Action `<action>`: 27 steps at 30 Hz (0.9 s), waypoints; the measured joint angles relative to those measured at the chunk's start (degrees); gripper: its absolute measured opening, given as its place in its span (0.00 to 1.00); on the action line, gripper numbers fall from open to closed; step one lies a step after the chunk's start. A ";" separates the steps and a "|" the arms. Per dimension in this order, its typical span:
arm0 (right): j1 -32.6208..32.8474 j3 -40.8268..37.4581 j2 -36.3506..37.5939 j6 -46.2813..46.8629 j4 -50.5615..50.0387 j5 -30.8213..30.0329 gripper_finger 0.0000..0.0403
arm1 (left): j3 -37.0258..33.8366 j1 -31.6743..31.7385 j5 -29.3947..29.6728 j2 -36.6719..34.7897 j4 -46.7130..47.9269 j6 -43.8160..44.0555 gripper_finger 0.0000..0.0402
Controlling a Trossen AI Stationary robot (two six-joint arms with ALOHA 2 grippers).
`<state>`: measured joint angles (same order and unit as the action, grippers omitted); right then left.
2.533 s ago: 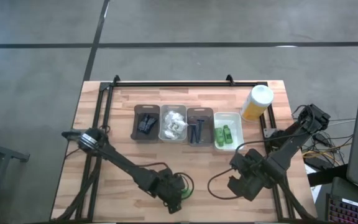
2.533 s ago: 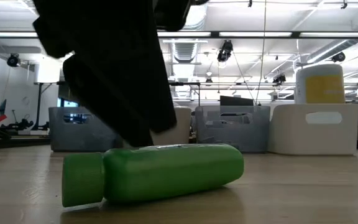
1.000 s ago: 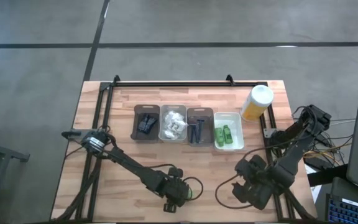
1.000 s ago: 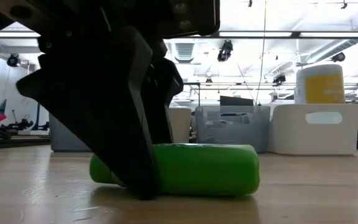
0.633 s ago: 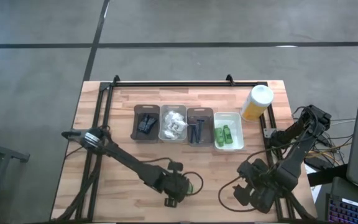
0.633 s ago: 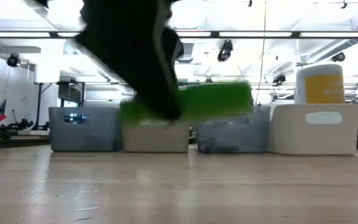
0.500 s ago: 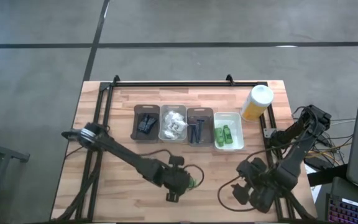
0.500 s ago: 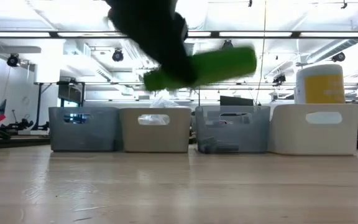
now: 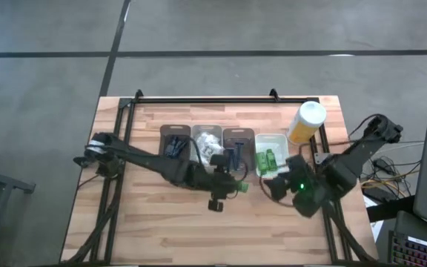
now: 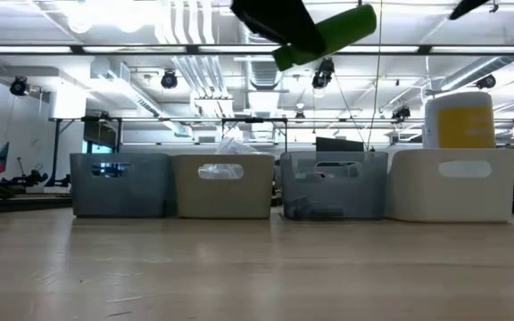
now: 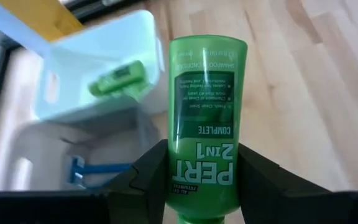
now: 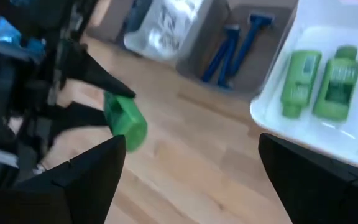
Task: Pick & Place Travel size toiletries
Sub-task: Put the green shampoo into the white bin
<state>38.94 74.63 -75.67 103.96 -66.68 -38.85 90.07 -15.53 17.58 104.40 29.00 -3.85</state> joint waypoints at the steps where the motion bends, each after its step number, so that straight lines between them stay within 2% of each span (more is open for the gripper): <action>1: -1.13 0.00 0.61 -0.89 0.37 -0.07 0.90 | 0.57 0.71 -0.04 0.00 0.08 -1.85 0.38; 5: -5.84 -0.13 1.55 -6.47 4.02 0.04 0.90 | 2.66 3.99 -0.22 0.00 0.01 -8.46 0.38; 14: -13.56 -0.20 1.24 -15.66 11.05 2.65 0.90 | 6.01 8.42 -0.27 -0.58 0.41 -16.17 0.38; 20: -15.50 -0.20 1.02 -23.23 15.15 2.88 0.90 | 7.62 8.68 -2.25 -1.59 0.89 -18.08 0.38; 27: -16.31 -0.20 0.91 -24.76 16.50 4.14 0.90 | 7.40 8.94 -2.81 -2.45 0.47 -18.74 0.37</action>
<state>22.63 74.43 -74.76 79.21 -50.18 -34.71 97.47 -6.59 14.77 101.95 29.47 -22.59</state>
